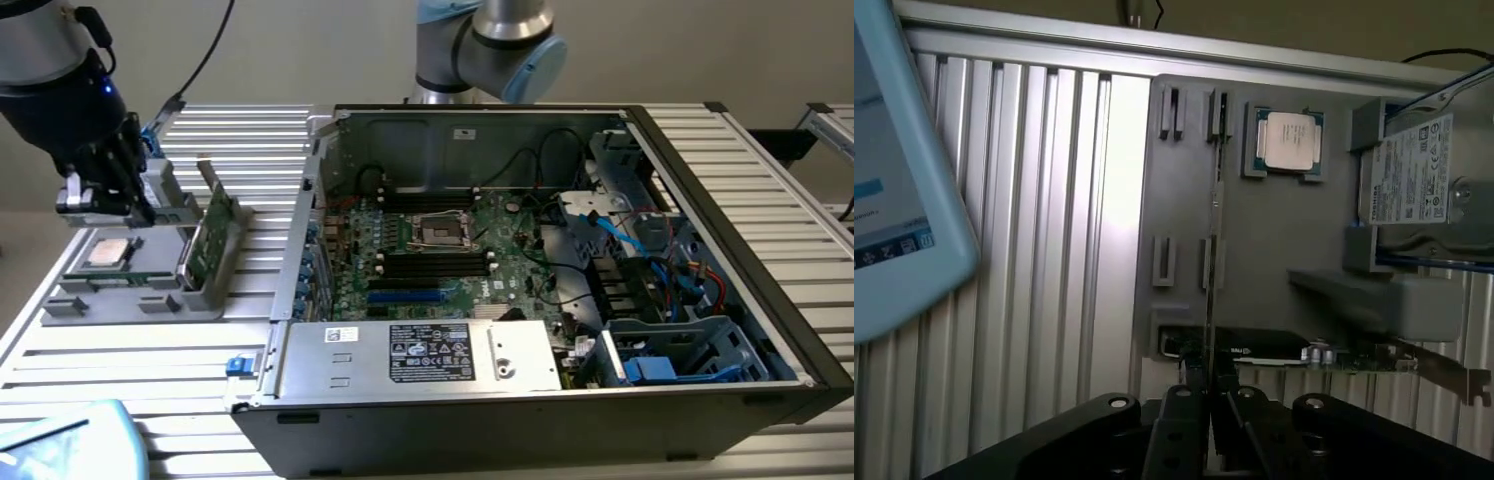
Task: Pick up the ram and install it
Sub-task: 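Pick up the ram and move it above insertion slot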
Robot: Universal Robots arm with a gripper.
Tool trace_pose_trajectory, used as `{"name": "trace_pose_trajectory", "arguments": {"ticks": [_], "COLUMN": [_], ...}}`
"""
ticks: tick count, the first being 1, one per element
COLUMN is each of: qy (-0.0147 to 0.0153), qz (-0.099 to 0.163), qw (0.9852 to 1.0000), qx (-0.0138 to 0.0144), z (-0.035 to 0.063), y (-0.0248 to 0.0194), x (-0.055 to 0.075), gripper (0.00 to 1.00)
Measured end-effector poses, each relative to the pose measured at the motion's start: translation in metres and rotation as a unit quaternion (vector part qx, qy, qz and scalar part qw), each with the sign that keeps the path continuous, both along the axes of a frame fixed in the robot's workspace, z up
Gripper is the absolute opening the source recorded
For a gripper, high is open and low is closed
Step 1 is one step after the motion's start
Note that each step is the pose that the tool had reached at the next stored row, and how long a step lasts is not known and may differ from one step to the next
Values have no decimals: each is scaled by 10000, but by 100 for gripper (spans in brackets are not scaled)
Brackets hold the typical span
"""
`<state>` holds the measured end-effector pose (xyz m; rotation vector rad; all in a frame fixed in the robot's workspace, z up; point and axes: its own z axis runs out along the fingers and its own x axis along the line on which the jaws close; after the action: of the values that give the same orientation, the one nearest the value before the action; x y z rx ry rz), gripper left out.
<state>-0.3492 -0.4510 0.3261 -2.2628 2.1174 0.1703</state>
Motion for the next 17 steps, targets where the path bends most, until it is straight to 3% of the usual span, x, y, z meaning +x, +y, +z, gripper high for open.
{"name": "trace_pose_trajectory", "arguments": {"ticks": [6, 17], "qy": [3, 19], "qz": [0, 0], "qw": [10000, 9998], "qx": [78, 193], "z": [164, 438], "y": [-2, -12], "x": [248, 665], "gripper": [14, 14]}}
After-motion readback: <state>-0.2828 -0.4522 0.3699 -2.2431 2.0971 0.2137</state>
